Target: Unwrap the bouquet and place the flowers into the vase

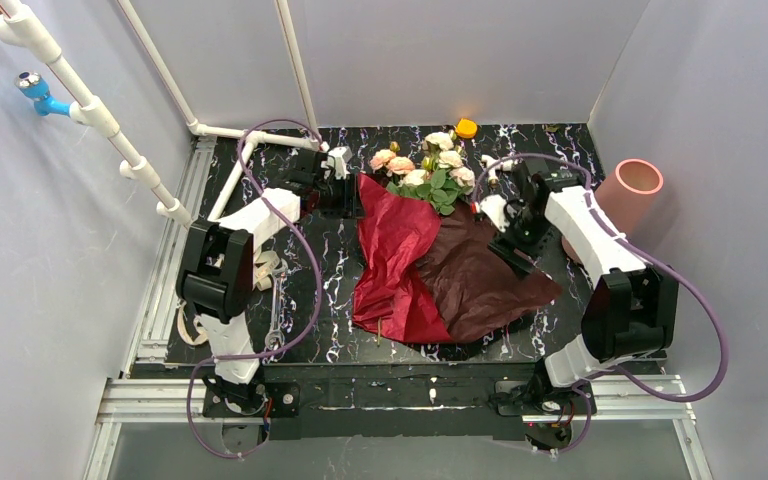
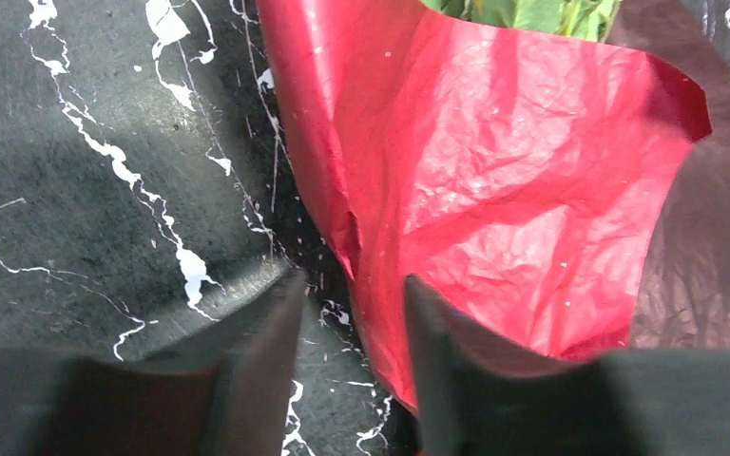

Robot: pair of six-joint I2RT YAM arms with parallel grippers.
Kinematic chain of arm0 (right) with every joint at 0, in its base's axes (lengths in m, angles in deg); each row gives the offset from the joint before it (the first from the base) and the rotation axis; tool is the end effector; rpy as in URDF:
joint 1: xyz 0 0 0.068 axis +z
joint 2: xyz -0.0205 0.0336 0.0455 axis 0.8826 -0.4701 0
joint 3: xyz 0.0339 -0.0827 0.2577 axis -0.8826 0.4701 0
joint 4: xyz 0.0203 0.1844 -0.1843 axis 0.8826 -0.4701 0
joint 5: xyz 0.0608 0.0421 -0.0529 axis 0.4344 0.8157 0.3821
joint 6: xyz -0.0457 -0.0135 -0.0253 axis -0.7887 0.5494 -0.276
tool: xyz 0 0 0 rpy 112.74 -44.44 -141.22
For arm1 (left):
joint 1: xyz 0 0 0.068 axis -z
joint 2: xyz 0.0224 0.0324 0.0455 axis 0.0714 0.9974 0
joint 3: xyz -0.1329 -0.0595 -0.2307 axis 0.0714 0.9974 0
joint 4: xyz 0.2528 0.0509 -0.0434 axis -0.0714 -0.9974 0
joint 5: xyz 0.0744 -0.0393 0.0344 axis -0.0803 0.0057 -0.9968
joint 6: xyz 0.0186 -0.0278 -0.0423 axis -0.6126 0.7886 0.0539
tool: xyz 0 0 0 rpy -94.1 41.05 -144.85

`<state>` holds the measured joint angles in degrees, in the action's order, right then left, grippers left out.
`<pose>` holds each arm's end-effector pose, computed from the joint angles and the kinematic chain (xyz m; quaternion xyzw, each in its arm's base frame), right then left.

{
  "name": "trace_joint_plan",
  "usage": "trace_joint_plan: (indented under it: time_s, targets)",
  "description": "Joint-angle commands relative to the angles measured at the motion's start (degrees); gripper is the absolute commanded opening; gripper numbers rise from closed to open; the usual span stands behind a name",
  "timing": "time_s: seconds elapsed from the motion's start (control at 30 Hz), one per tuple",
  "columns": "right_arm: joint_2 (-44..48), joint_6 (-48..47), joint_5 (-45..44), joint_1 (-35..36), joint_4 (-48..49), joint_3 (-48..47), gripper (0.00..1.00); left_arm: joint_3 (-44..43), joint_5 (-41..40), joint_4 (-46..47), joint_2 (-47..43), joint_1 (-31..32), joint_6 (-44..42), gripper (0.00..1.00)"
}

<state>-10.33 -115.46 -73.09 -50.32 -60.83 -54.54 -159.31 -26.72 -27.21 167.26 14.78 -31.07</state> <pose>0.2677 0.0549 0.2562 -0.4757 0.8781 -0.0186 0.0477 0.3902 -0.1470 0.2209 0.1131 0.8862 -0.2793 0.3519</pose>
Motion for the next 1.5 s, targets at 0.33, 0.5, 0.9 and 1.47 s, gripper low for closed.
trace_joint_plan:
  time_s: [0.33, 0.5, 0.9, 1.47]
  targets:
    - [0.7, 9.86, 21.27, 4.76, 2.72, -11.79, 0.78, 2.87, -6.52, -2.72, -21.66, 6.74, -18.22, 0.87]
    - [-5.1, 15.81, 23.08, 7.07, 6.42, -9.53, 0.59, 3.44, -11.55, -6.65, -21.53, 17.73, -24.31, 0.87]
    - [-16.28, 17.72, 18.44, 6.47, 10.49, -6.02, 0.1, -2.17, -26.31, -7.09, -7.52, 31.64, -24.79, 0.87]
    - [-22.45, 17.28, 10.61, 6.05, 16.53, 0.34, 0.01, -0.71, -26.22, -20.49, -21.73, 16.19, -18.74, 0.0]
